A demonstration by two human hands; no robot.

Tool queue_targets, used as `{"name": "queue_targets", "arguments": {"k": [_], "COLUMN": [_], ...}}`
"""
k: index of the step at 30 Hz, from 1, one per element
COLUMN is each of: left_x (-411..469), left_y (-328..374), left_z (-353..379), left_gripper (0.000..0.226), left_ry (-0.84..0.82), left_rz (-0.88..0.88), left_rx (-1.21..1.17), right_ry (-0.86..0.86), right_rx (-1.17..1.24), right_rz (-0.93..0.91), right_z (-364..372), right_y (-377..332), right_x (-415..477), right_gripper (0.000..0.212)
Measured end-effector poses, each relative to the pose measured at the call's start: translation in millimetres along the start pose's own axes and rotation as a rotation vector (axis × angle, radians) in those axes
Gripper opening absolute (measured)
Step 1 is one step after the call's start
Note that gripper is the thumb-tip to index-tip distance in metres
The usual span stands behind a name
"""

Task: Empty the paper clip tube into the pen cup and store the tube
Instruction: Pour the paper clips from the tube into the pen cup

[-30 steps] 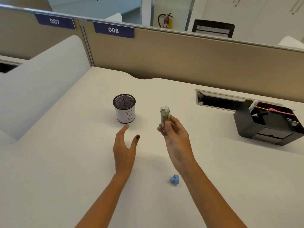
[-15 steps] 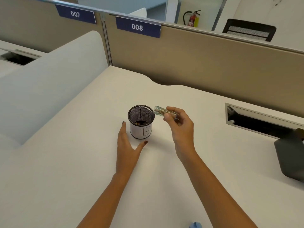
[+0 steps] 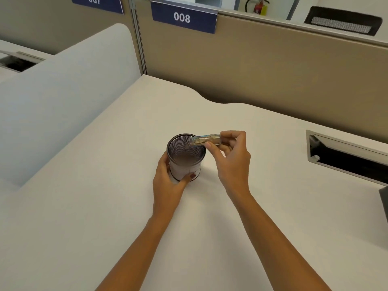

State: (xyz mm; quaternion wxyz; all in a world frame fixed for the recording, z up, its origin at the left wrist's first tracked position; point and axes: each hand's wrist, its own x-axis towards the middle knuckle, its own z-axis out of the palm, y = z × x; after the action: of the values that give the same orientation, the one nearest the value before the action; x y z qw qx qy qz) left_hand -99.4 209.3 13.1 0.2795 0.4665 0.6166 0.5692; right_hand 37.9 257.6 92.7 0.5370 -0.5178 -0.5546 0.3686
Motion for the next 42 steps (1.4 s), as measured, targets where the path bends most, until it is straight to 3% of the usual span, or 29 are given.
{"name": "queue_targets", "arguments": {"k": [9,16,26,30,39,42], "left_x": [-0.7,-0.6,-0.6,-0.6,-1.2,-1.9], "left_y": [-0.5,-2.3,-3.9,-3.5,0.4,1.3], "left_z": [1.2,2.1,2.6,2.7,1.6,1.8], "left_gripper": [0.075,0.075,0.076,0.076,0.075,0.075], "left_ry": [0.020,0.017,0.023,0.024,0.022,0.019], "left_rz": [0.001,-0.002,0.003,0.000,-0.002,-0.008], "left_rx": [0.036,0.040,0.058,0.051,0.055,0.066], "right_ry": [0.022,0.069,0.079,0.068,0.002,0.027], "right_rx": [-0.022,-0.019,-0.076,-0.049,-0.065,-0.025], "right_rz": [-0.157,-0.191,-0.295,-0.271,-0.323,-0.274], "right_z": [4.7,6.9,5.4,6.9,7.3,3.8], "right_y": [-0.8,1.7,1.5,-0.6,-4.7,-10.1], "right_x": [-6.8,-9.1,-9.7,-10.5,-12.5,-12.6], "right_gripper": [0.033,0.047,0.037,0.043,0.031,0.041]}}
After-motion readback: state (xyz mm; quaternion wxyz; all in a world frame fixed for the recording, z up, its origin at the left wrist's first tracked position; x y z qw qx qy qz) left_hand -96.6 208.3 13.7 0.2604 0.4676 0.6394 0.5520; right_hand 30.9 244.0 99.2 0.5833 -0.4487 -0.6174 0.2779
